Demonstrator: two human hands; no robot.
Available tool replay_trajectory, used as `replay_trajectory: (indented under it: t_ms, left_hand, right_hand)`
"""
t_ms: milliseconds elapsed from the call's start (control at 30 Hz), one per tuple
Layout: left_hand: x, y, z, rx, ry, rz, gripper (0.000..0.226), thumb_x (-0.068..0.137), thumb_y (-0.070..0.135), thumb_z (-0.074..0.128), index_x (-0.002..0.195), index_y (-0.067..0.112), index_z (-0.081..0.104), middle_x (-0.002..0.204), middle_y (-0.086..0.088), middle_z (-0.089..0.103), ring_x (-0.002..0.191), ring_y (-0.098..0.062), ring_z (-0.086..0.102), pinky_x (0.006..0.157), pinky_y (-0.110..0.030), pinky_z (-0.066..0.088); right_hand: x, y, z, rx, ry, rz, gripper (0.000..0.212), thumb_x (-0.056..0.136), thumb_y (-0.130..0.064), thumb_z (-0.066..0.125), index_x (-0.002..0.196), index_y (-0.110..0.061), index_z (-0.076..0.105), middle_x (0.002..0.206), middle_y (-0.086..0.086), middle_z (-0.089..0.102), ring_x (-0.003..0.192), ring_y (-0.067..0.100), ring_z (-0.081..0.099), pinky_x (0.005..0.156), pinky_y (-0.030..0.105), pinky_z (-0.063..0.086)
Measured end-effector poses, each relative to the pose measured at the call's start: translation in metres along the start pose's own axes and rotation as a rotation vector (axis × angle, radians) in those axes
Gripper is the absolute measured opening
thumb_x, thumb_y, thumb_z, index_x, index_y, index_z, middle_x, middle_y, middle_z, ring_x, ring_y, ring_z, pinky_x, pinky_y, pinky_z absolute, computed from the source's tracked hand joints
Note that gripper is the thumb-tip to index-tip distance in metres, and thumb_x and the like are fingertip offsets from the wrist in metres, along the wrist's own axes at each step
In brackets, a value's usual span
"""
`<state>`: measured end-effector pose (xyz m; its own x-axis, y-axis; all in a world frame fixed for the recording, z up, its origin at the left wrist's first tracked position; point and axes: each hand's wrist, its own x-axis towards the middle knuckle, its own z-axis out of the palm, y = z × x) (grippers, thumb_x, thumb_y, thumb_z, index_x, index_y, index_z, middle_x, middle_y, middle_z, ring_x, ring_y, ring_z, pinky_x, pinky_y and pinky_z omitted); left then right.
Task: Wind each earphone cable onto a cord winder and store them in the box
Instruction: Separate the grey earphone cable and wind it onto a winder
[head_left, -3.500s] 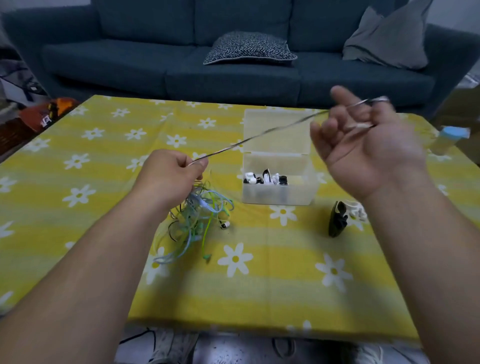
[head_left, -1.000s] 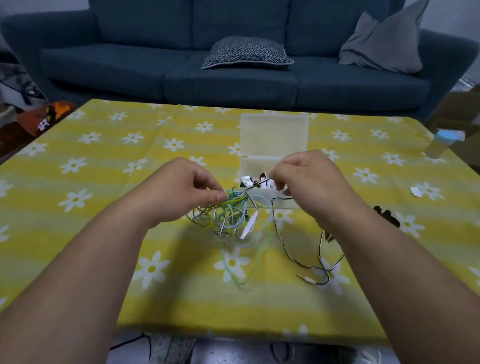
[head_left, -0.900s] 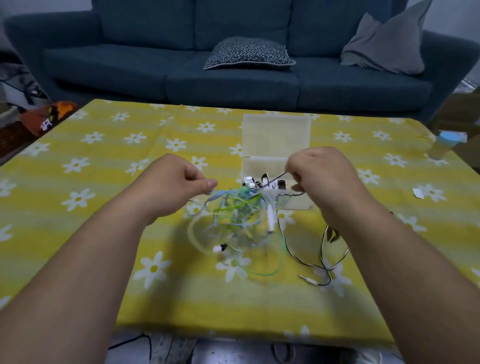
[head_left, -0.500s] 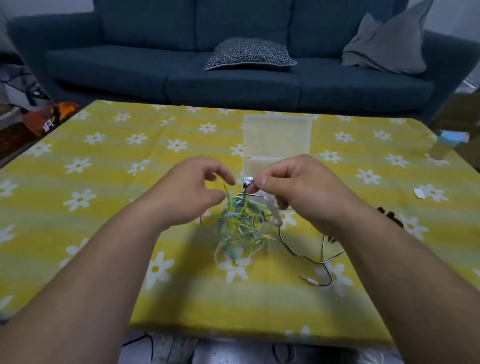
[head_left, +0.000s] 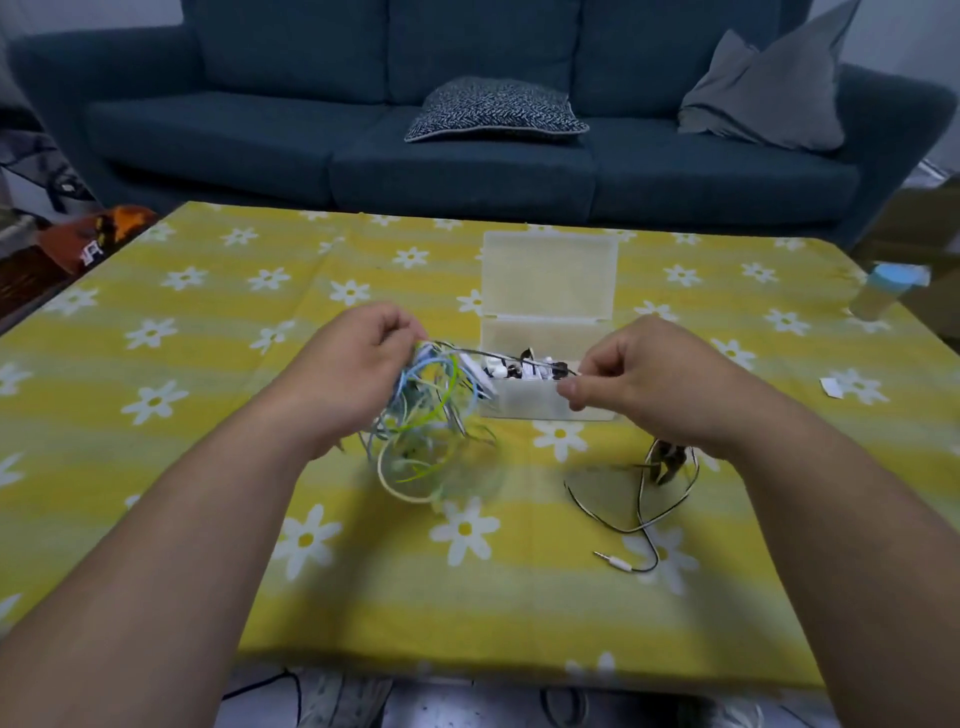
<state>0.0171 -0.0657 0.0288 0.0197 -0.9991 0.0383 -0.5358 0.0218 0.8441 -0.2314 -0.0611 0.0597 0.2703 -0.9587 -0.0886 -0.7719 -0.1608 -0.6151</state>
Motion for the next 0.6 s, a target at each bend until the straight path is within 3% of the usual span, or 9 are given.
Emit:
replay_trajectory:
  t_ms: [100, 133, 233, 333, 433, 500, 600]
  left_hand:
    - [0.000, 0.003, -0.009, 0.040, 0.115, -0.003, 0.018, 0.100, 0.028, 0.052, 0.091, 0.021, 0.066, 0.053, 0.009, 0.049, 0.042, -0.007, 0.037, 0.041, -0.023, 0.032]
    - [-0.001, 0.002, -0.011, 0.066, 0.091, 0.002, 0.017, 0.099, 0.030, 0.054, 0.093, 0.022, 0.068, 0.055, 0.009, 0.051, 0.044, -0.007, 0.039, 0.043, -0.022, 0.033]
    - [-0.005, 0.003, -0.013, 0.046, -0.082, -0.031, 0.009, 0.095, 0.023, 0.064, 0.093, 0.021, 0.072, 0.068, 0.002, 0.061, 0.060, -0.012, 0.049, 0.056, -0.022, 0.039]
    - [-0.007, 0.006, -0.012, 0.039, -0.153, -0.089, 0.001, 0.078, 0.021, 0.070, 0.078, 0.021, 0.070, 0.067, -0.007, 0.054, 0.062, -0.019, 0.043, 0.061, -0.033, 0.032]
    - [-0.007, 0.010, -0.008, 0.007, -0.065, -0.181, 0.007, 0.071, 0.022, 0.062, 0.066, 0.018, 0.059, 0.062, -0.003, 0.043, 0.062, -0.019, 0.035, 0.059, -0.032, 0.028]
    - [-0.008, 0.013, -0.005, -0.084, -0.058, -0.239, 0.011, 0.058, 0.029, 0.062, 0.064, 0.021, 0.058, 0.068, -0.003, 0.046, 0.069, -0.020, 0.040, 0.068, -0.037, 0.034]
    - [-0.011, 0.017, -0.002, -0.229, -0.069, -0.252, 0.016, 0.065, 0.011, 0.068, 0.063, 0.021, 0.056, 0.072, -0.008, 0.050, 0.072, -0.022, 0.045, 0.073, -0.037, 0.035]
  right_hand:
    - [-0.003, 0.001, -0.006, 0.080, 0.055, 0.004, 0.033, 0.092, -0.043, 0.064, 0.070, -0.022, 0.076, 0.059, 0.008, 0.058, 0.053, 0.023, 0.045, 0.052, 0.026, 0.031]
    - [-0.003, 0.000, -0.008, 0.113, 0.108, -0.006, 0.033, 0.093, -0.042, 0.063, 0.070, -0.022, 0.076, 0.065, 0.001, 0.066, 0.060, 0.024, 0.054, 0.054, 0.025, 0.035]
    - [-0.003, -0.006, -0.012, 0.294, 0.282, -0.044, 0.030, 0.096, -0.030, 0.061, 0.074, -0.016, 0.075, 0.048, -0.023, 0.057, 0.052, -0.008, 0.054, 0.050, 0.008, 0.034]
    - [-0.003, -0.007, -0.013, 0.485, 0.338, -0.071, 0.029, 0.097, -0.024, 0.059, 0.076, -0.011, 0.075, 0.052, -0.017, 0.055, 0.052, -0.003, 0.048, 0.055, 0.010, 0.037]
    - [-0.002, -0.010, -0.010, 0.753, 0.241, -0.052, 0.036, 0.098, -0.012, 0.052, 0.067, 0.000, 0.063, 0.080, 0.001, 0.073, 0.075, 0.012, 0.065, 0.069, 0.027, 0.047]
    - [-0.003, -0.015, -0.006, 1.034, 0.112, -0.079, 0.041, 0.096, -0.003, 0.040, 0.056, -0.005, 0.046, 0.099, 0.014, 0.075, 0.087, 0.024, 0.070, 0.076, 0.035, 0.048]
    - [-0.004, -0.021, 0.002, 1.262, -0.040, -0.071, 0.045, 0.090, -0.002, 0.034, 0.047, -0.014, 0.039, 0.088, 0.020, 0.073, 0.085, 0.032, 0.070, 0.074, 0.035, 0.053]
